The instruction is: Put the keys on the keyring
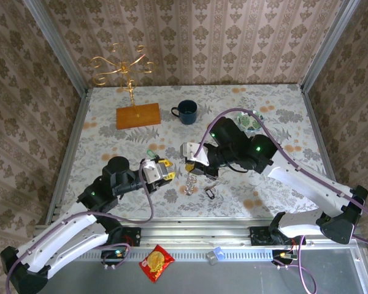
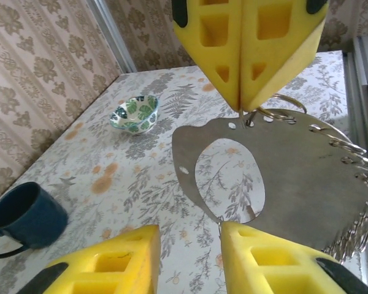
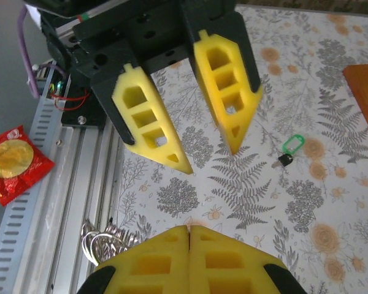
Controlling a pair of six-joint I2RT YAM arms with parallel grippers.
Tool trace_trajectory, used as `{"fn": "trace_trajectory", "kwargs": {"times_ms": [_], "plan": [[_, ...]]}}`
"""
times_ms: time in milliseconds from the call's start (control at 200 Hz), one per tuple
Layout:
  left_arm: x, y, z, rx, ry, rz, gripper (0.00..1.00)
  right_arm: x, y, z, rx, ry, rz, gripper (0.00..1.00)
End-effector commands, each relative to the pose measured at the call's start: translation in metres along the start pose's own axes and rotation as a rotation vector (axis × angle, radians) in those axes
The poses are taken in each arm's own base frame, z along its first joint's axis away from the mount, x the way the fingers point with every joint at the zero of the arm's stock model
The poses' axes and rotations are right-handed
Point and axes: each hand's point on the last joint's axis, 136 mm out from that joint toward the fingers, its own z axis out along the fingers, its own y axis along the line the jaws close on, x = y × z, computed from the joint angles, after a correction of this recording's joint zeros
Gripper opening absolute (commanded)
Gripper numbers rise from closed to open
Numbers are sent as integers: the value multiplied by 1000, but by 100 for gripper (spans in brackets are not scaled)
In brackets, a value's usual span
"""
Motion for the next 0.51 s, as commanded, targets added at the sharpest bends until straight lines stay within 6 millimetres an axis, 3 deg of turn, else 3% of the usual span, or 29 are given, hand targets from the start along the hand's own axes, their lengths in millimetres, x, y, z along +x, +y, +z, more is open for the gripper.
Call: {"fn": "trace_trajectory", "kwargs": {"times_ms": [0,245,500], "plan": [[-13,-10,4,56,-86,27,30,1,9,7,-41,-13,-62,0],[-3,-20,13,110,-95,-26,29,16,16,20,-75,11,-61,0],[10,-32,20,172,-96,-69,28,17,17,28,-93,-6,-58,0]]}}
